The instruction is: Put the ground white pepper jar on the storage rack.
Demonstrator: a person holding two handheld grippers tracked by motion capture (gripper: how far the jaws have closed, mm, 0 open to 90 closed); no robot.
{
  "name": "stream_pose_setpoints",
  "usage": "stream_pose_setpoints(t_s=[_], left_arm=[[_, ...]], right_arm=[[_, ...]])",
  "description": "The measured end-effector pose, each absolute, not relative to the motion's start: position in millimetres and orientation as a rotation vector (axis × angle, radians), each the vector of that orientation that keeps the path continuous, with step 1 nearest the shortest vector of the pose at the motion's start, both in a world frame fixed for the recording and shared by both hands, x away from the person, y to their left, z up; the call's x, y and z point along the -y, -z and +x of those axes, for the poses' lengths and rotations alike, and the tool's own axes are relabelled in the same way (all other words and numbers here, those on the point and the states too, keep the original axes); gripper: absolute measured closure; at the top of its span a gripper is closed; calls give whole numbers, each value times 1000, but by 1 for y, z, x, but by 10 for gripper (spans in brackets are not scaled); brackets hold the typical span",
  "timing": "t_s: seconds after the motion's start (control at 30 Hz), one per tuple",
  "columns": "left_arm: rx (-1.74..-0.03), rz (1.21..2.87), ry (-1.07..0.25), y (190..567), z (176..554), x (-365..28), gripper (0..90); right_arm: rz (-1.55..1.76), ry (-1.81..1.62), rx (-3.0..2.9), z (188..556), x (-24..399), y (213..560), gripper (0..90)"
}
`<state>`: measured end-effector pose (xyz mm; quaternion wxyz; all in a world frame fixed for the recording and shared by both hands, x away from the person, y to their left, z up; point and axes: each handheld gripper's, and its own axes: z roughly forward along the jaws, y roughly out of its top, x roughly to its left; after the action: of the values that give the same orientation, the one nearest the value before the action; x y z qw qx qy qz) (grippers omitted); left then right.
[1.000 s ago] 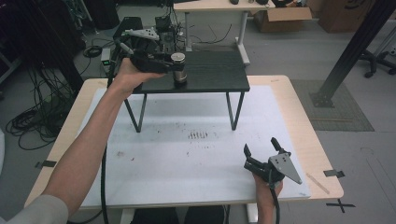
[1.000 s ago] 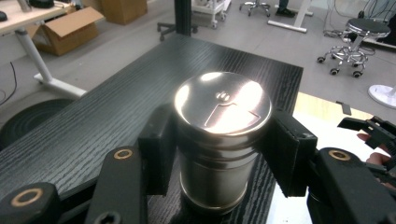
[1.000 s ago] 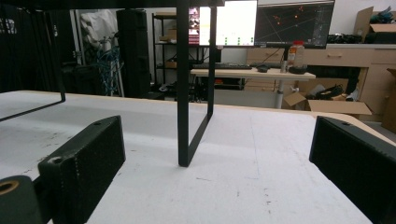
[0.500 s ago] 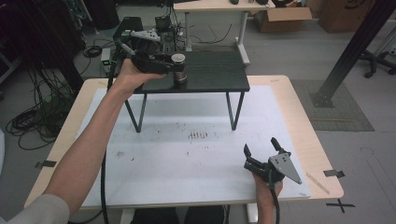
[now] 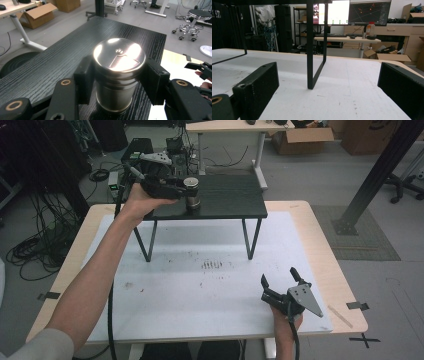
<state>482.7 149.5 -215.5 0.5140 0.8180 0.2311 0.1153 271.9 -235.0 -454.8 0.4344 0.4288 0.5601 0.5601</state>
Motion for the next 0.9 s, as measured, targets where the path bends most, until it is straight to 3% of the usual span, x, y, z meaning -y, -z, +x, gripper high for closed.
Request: stream_pose_setpoints(t_s=[0.6,0.77,0.9], left_arm=[[-560,1961,-279,217,483,-149,477],[-565,1960,-269,218,484,-149,417],[-581,1958,-263,217,484,-149,308]], right_arm=[[1069,-1394,-1396,272,235,455,32],[1070,-1394,-1396,272,235,455,32],[1070,-1393,-1397,272,235,455,32]])
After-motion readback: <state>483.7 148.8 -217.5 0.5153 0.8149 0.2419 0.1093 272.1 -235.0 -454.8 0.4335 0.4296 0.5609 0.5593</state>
